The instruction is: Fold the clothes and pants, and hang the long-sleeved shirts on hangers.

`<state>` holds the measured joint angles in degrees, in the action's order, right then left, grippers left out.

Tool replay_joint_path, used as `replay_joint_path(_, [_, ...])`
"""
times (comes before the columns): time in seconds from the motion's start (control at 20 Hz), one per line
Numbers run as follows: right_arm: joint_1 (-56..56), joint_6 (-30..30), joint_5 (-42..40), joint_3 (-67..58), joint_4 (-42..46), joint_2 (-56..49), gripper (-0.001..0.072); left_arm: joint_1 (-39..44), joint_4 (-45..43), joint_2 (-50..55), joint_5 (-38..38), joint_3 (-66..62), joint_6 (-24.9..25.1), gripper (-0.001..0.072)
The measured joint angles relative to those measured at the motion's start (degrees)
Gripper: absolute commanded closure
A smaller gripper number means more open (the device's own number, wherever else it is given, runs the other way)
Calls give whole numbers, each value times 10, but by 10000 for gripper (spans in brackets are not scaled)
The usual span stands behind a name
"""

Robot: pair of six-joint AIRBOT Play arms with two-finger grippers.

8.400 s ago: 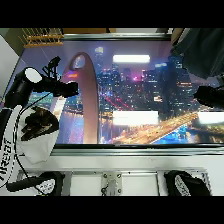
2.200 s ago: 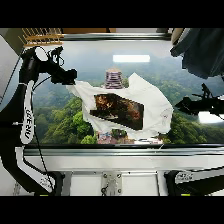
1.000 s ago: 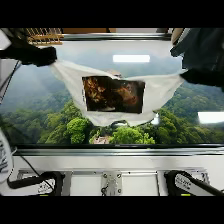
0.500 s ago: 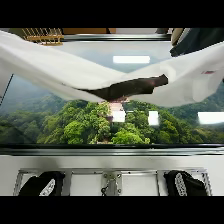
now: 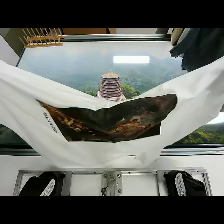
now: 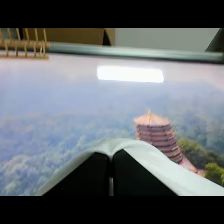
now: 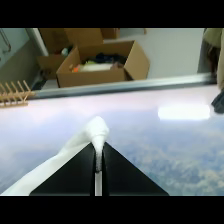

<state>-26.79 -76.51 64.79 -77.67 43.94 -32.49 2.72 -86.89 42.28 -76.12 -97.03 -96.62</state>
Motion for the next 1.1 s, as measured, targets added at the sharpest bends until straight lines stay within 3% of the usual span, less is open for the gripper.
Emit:
replay_joint_path(0.25, [61,-30,70,17,71,-156,704,1,-14,155,84,112,3,702])
replay_joint_path(0.4, [111,-39,34,18,132,-275,697,9,-14,300,133,79,6,702])
replay_joint_path(0.45, [122,-41,13,16,140,-309,669,13,-14,347,137,51,6,660])
replay_joint_path(0.5, [130,-42,-14,11,143,-343,501,16,-14,395,136,17,7,347])
replay_joint_path(0.55, [134,-43,-37,6,141,-369,272,18,-14,435,128,-17,7,47])
replay_joint_path(0.6, [137,-43,-59,-2,137,-392,133,19,-15,471,114,-53,7,40])
replay_joint_path(0.85, [116,-42,-99,-26,122,-407,128,-11,-16,529,34,-139,9,40])
replay_joint_path(1.1, [92,-3,-37,10,121,-320,130,-80,-8,444,-14,39,17,40])
